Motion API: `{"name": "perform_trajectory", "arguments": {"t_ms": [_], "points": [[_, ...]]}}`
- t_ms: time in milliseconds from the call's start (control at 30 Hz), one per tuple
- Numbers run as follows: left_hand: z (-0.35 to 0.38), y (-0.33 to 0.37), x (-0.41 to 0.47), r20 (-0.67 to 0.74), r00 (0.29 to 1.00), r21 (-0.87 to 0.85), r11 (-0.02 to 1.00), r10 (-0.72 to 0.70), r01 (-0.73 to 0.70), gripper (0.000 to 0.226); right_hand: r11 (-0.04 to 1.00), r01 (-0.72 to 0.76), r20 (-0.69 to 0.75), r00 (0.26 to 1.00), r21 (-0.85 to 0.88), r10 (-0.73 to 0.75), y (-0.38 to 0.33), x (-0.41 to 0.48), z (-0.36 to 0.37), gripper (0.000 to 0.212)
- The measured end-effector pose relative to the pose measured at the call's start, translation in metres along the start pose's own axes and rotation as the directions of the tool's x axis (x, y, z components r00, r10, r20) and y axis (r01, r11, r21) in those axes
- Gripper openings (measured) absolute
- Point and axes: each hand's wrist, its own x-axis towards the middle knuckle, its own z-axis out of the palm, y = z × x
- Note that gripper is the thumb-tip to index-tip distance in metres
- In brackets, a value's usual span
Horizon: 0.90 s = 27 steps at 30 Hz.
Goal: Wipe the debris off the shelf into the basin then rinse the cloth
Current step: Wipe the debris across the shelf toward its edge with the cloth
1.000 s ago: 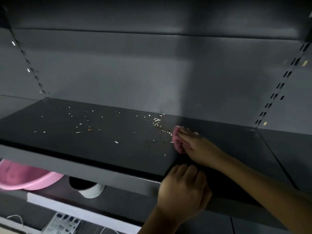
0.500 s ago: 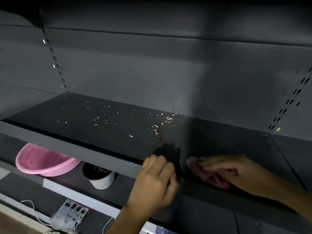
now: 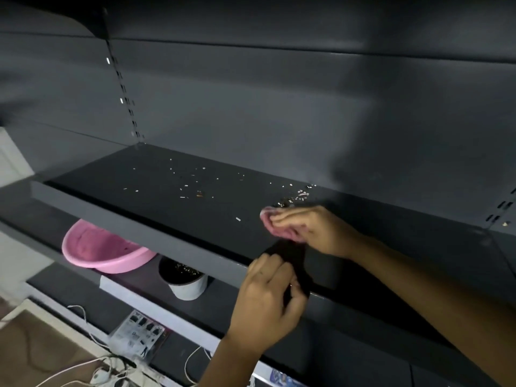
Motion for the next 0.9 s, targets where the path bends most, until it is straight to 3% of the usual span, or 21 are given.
{"name": "perform_trajectory", "arguments": {"t_ms": [133,233,333,433,500,567,667,733,800,867,900], "points": [[-0.002,-0.001,-0.002,0.026,1.000,-0.032,0.999,-0.002,0.003,0.014,0.990,-0.104,-0.115,0.987,0.097,0.115,-0.005,-0.008,-0.019,0.035],[-0.004,-0.003,-0.003,0.050,0.998,-0.033,0.999,0.042,-0.041,0.012,0.994,-0.104,-0.003,0.995,0.038,0.104,-0.021,-0.048,-0.021,0.036],[-0.009,-0.009,-0.003,0.062,0.991,-0.050,0.992,0.119,-0.116,0.014,0.984,-0.132,0.065,0.990,0.116,0.125,-0.039,-0.075,-0.014,0.032],[-0.022,-0.019,0.002,0.015,0.978,-0.128,0.970,0.209,-0.206,0.013,0.991,-0.075,0.094,0.993,0.107,0.065,-0.046,-0.063,-0.002,0.040],[-0.034,-0.031,0.008,-0.063,0.975,-0.182,0.959,0.211,-0.219,0.014,0.998,-0.037,0.126,0.992,0.052,0.030,-0.049,-0.040,0.011,0.051],[-0.048,-0.049,0.014,-0.055,0.977,-0.197,0.957,0.206,-0.213,0.012,1.000,-0.008,0.141,0.990,0.007,0.007,-0.050,-0.010,0.029,0.050],[-0.066,-0.081,0.022,0.036,0.970,-0.129,0.963,0.241,-0.235,0.010,1.000,-0.015,0.082,0.996,0.004,0.014,-0.051,0.037,0.049,0.032],[-0.074,-0.099,0.027,0.097,0.957,-0.055,0.962,0.273,-0.269,0.011,0.993,-0.050,0.004,0.999,-0.105,0.051,-0.045,0.061,0.053,0.030],[-0.080,-0.114,0.030,0.134,0.943,0.027,0.950,0.304,-0.311,0.010,0.974,-0.197,-0.076,0.979,-0.115,0.189,-0.040,0.071,0.049,0.033],[-0.084,-0.125,0.033,0.150,0.938,0.077,0.942,0.312,-0.326,0.009,0.942,-0.336,-0.239,0.914,0.003,0.327,-0.042,0.068,0.044,0.041],[-0.086,-0.129,0.035,0.160,0.940,0.089,0.944,0.302,-0.319,0.009,0.911,-0.378,-0.340,0.845,0.164,0.412,-0.049,0.063,0.039,0.043]]}}
